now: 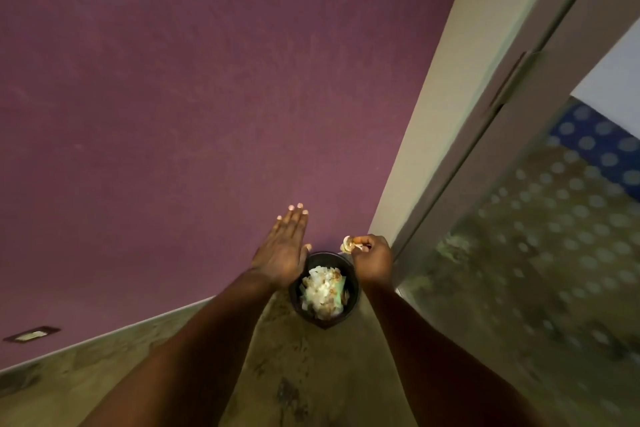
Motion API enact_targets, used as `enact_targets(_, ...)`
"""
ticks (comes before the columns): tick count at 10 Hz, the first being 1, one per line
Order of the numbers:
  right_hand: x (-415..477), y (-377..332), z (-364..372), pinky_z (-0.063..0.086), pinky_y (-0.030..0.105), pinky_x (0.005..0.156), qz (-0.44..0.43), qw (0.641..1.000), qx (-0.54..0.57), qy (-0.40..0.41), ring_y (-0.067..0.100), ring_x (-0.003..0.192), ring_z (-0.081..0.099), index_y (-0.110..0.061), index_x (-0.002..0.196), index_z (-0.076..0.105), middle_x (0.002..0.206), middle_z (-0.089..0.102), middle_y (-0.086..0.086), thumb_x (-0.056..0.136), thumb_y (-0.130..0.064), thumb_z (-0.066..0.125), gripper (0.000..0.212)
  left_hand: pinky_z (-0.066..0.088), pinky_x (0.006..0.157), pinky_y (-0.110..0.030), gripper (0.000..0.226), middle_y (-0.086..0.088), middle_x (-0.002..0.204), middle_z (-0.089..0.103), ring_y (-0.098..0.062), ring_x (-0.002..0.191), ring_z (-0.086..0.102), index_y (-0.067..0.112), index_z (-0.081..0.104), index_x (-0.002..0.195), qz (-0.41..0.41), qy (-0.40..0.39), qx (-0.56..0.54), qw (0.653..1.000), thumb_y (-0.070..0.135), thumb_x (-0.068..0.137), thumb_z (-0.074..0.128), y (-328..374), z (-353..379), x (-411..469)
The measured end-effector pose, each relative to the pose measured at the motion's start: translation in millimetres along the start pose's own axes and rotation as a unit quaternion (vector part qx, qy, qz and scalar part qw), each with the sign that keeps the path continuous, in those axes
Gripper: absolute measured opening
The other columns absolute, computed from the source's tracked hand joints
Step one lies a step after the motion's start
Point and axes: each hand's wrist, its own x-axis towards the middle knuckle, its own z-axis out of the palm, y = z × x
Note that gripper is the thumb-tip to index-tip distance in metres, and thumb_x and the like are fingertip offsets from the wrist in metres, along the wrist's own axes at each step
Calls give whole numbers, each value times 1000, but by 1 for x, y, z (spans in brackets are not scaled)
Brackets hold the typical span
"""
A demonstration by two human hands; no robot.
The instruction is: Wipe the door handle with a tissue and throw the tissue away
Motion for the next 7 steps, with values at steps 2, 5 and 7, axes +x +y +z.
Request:
enact_targets(2,15,50,23,53,34,71,-61,997,-56,1,23,77,65,-13,77,75,84,70,8,79,-23,60,18,-7,127,-39,75,-8,171,-16,-23,157,-18,11,-7,164,-7,-68,-20,997,33,108,38,-6,61,14)
enact_targets(5,37,111,52,58,35,68,-24,991,-125,-29,12,68,68,-20,82,81,80,77,0,82,-9,63,21,30,123,-53,76,-22,166,29,-40,154,27,-1,30,159,39,-35,6,999,22,95,64,-22,130,9)
enact_targets(7,43,130,63,55,41,93,-21,994,-110,-19,24,103,68,-19,114,75,115,74,8,93,-15,53,31,28,124,-54,75,-23,167,27,-41,155,24,-2,28,160,53,-13,1,999,22,97,62,-24,154,15)
